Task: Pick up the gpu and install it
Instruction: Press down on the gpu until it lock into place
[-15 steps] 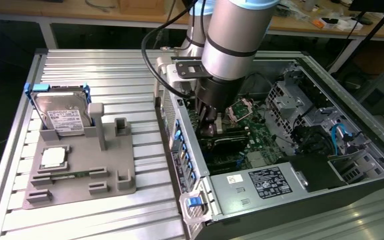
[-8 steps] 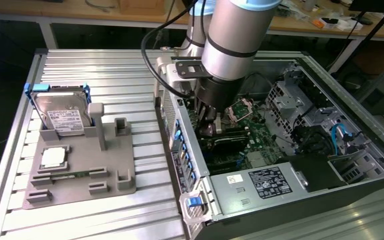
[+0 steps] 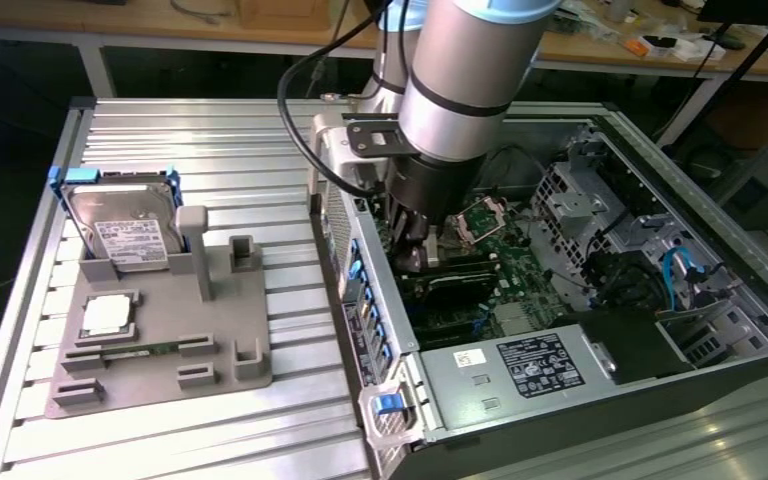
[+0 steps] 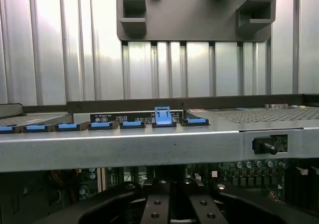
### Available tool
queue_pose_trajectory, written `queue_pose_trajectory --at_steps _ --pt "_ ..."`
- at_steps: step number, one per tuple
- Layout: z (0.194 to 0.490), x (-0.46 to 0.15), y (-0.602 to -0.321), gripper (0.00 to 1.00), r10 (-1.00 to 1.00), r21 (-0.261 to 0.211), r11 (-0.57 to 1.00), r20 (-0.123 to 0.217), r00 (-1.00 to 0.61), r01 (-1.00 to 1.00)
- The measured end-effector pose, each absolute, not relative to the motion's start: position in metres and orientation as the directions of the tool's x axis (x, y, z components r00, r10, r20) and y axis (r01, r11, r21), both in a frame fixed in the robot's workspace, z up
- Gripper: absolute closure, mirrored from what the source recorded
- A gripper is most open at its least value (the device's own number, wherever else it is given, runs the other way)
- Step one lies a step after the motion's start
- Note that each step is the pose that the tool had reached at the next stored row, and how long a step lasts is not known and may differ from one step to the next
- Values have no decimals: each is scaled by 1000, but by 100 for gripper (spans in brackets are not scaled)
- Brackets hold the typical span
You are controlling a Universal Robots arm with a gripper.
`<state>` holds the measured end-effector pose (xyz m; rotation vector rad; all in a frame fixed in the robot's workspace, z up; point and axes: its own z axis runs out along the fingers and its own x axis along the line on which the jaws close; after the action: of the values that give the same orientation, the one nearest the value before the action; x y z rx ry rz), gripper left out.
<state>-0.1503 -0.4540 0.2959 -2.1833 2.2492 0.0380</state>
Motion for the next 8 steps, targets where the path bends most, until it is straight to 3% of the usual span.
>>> queue_pose_trajectory --at_steps 8 --pt "295 -155 -454 89 -999 13 29 -38 -30 -999"
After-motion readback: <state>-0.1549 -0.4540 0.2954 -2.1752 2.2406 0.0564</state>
